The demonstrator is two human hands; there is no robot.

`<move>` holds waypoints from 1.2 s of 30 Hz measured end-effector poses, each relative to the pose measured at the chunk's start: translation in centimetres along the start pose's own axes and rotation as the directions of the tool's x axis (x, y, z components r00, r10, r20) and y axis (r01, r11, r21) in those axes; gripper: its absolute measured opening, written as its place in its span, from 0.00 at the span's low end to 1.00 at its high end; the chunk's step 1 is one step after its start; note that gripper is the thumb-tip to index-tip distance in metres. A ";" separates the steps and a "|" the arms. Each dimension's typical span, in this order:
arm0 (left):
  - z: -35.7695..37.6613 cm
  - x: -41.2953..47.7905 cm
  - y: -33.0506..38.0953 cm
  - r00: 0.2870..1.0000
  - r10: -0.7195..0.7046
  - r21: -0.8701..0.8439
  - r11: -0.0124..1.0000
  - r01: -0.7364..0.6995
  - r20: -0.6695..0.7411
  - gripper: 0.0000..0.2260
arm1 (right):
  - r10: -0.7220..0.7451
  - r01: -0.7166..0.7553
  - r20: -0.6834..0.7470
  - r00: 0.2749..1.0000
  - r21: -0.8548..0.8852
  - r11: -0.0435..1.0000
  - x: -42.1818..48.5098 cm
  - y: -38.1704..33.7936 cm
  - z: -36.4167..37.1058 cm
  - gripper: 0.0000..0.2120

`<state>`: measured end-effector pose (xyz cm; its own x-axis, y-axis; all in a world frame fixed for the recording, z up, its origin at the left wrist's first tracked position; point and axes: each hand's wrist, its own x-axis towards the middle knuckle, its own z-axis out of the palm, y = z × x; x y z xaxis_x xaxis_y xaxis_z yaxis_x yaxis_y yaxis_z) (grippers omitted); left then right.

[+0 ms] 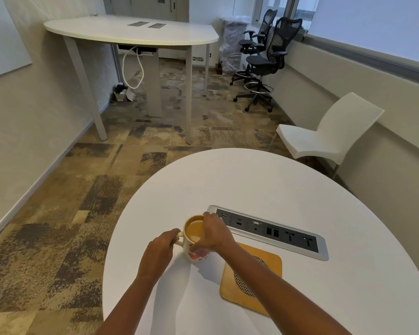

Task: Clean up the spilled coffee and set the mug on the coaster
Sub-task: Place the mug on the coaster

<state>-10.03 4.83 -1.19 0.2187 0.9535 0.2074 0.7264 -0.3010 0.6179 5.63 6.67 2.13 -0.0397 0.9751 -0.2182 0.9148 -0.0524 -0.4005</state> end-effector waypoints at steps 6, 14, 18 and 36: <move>1.2 -0.1 3.1 0.998 0.055 -0.037 0.998 -0.054 0.032 0.09 | 0.057 -0.059 -0.038 0.998 -0.044 0.997 -3.0 2.6 -2.1 0.42; 3.4 -0.4 7.2 0.988 0.108 -0.084 0.992 -0.099 0.109 0.10 | 0.137 -0.141 -0.111 0.984 -0.031 0.990 -6.9 6.1 -4.2 0.43; 4.5 -0.7 8.6 0.985 0.119 -0.108 0.989 -0.105 0.125 0.10 | 0.171 -0.177 -0.115 0.979 -0.047 0.983 -8.5 7.4 -4.7 0.42; 7.2 -1.4 9.1 0.986 0.070 -0.203 0.978 -0.037 0.154 0.08 | 0.303 -0.301 -0.095 0.948 0.032 0.953 -10.5 8.8 -3.1 0.47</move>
<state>0.97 0.92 -1.33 0.3667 0.9212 0.1303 0.5701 -0.3331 0.7510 15.35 -3.35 3.61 0.2773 0.9294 -0.2437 0.8710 -0.3502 -0.3445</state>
